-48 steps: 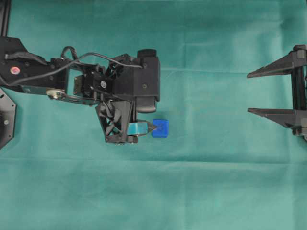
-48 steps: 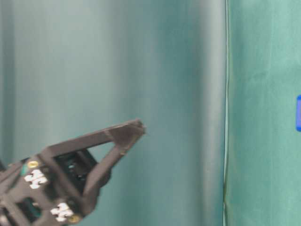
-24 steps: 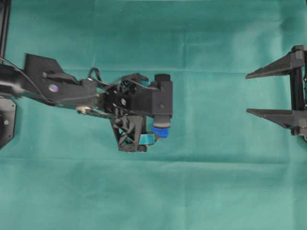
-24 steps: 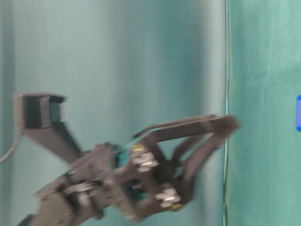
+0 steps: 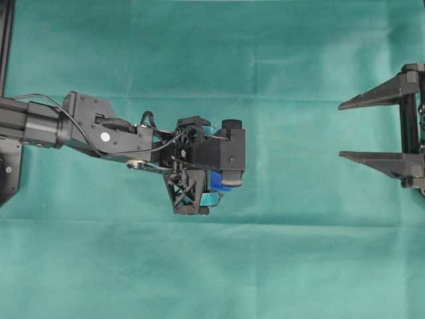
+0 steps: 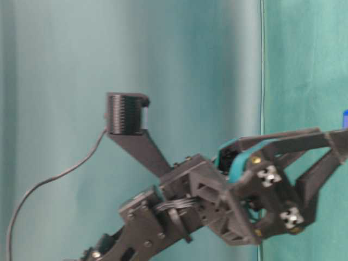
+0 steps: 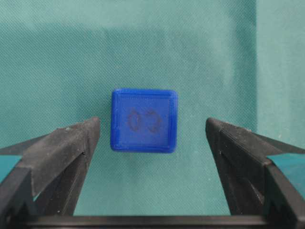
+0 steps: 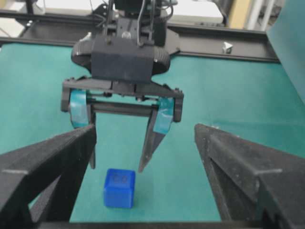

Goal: Handover the blue block to the right arm after grasping it with the left arm, then place it in the designated position.
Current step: 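Lower the left gripper around the blue cube and close on it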

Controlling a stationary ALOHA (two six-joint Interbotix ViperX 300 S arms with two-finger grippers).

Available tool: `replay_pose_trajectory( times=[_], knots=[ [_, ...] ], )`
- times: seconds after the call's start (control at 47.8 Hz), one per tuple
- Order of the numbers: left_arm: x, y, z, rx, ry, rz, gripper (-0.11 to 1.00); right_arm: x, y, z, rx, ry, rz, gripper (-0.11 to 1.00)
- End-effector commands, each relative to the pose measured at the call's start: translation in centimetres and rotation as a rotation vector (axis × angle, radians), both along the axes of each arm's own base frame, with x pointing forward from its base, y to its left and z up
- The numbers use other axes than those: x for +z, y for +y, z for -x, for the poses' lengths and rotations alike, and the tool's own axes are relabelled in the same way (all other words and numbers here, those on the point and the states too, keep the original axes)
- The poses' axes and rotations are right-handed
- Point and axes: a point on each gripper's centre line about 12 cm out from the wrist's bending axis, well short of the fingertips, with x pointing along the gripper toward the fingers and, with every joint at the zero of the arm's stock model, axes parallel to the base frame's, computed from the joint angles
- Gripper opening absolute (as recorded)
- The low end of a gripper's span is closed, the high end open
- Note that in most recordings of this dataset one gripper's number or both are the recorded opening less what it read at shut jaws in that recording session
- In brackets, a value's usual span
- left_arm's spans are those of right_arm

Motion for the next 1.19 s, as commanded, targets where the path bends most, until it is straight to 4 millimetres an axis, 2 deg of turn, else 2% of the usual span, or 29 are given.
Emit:
replay_pose_trajectory(
  times=[0.0, 0.272, 0.44, 0.984, 1.067, 1.172],
  knots=[
    [0.6, -0.2, -0.4, -0.005, -0.032, 0.000, 1.00, 0.8, 0.0, -0.3, -0.001, -0.020, 0.003, 0.94],
    [-1.8, 0.0, -0.9, -0.001, -0.003, -0.001, 1.00, 0.8, 0.0, -0.3, -0.002, -0.018, 0.002, 0.94],
    [-2.5, 0.0, -1.1, 0.001, -0.009, -0.001, 1.00, 0.8, 0.0, -0.3, -0.002, -0.018, 0.002, 0.94],
    [-3.2, 0.2, -1.0, 0.003, -0.006, -0.003, 0.98, 0.8, 0.0, -0.3, -0.001, -0.018, 0.003, 0.94],
    [-3.4, 0.0, -0.9, -0.008, 0.000, -0.007, 0.89, 0.8, 0.0, -0.3, -0.002, -0.018, 0.002, 0.94],
    [-3.4, -0.1, -0.8, -0.015, 0.003, -0.010, 0.61, 0.8, 0.0, -0.3, -0.001, -0.018, 0.003, 0.94]
  ],
)
